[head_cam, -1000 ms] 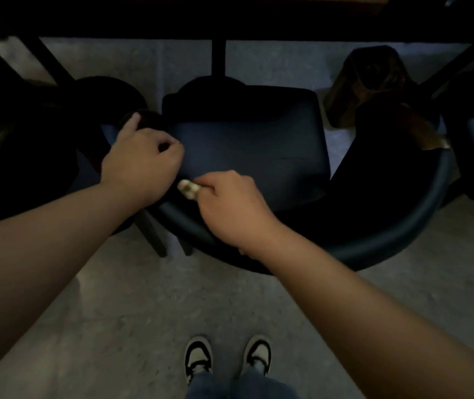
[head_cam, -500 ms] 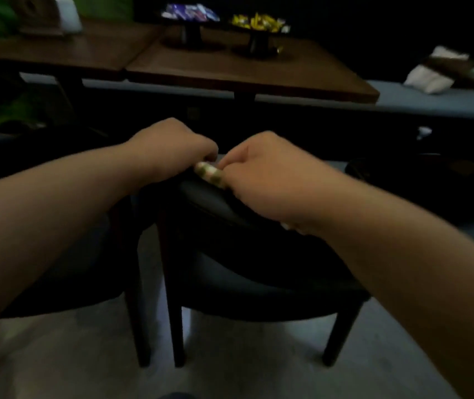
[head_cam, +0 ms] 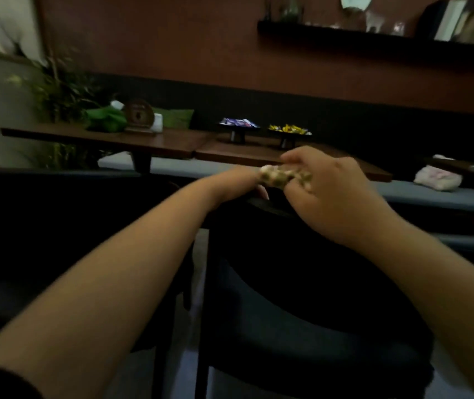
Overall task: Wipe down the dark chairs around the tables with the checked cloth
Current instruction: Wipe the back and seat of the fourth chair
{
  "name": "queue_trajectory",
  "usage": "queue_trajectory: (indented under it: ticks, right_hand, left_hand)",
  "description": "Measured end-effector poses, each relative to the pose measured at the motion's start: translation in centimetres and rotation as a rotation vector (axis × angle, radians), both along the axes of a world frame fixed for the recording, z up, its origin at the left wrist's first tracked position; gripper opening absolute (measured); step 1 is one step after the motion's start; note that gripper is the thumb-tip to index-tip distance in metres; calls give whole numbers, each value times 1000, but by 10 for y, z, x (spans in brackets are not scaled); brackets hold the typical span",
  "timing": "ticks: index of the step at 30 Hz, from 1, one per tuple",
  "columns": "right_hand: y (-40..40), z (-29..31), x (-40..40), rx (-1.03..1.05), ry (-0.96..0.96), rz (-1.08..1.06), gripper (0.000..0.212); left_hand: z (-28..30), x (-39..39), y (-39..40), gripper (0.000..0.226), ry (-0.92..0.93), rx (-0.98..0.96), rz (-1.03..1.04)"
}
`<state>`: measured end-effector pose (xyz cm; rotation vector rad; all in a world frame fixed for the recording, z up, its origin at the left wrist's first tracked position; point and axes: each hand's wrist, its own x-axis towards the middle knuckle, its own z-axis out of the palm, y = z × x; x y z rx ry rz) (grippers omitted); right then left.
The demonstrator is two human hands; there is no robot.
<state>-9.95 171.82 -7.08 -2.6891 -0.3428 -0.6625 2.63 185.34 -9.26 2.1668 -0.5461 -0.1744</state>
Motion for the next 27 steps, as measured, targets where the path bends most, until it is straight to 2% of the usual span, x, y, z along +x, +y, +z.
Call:
queue_trajectory:
  ticks: [2, 3, 5, 8, 10, 13, 15, 19, 21, 22, 23, 24, 25, 27]
  right_hand:
    - [4, -19, -9, -163, -475, 67, 37]
    - [6, -31, -13, -253, -642, 107, 38]
    - [11, -58, -13, -491, -771, 221, 34]
    - [6, -88, -1, -890, -751, 243, 34]
    - [1, -95, 8, -1028, -736, 170, 34]
    - [13, -97, 21, -1034, -750, 100, 34]
    - [26, -104, 34, -1081, -747, 34, 37]
    - [45, -130, 62, -1115, -698, -34, 39]
    - [49, -155, 70, -1169, -581, 14, 40]
    - [49, -166, 72, -1203, -494, 47, 41]
    - [49, -171, 73, -1223, -431, 74, 40]
    - [53, -166, 71, -1240, -394, 70, 36]
    - [58, -153, 70, -1233, -411, 46, 31]
    - [63, -117, 70, -1093, -581, -35, 32]
  left_hand:
    - [-8, 11, 6, 37, -16, 8, 31]
    - [-13, 14, 7, 36, -48, 43, 55]
    - [-24, 27, 12, 28, -138, 54, 22]
    - [-34, 41, 24, 26, -165, 55, -76]
    - [-38, 50, 28, 27, -154, 56, -81]
    - [-44, 60, 31, 26, -145, -47, -75]
    - [-52, 68, 32, 22, -209, -74, -89]
    - [-68, 70, 29, 18, -183, -211, -107]
    - [-66, 68, 29, 28, 41, -430, -49]
    - [-64, 67, 31, 24, 144, -464, -37]
    - [-61, 66, 32, 22, 153, -466, -59]
    - [-63, 67, 33, 28, 76, -430, -108]
    - [-65, 68, 33, 37, 68, -439, -140]
    - [-73, 70, 28, 50, 89, -467, -121]
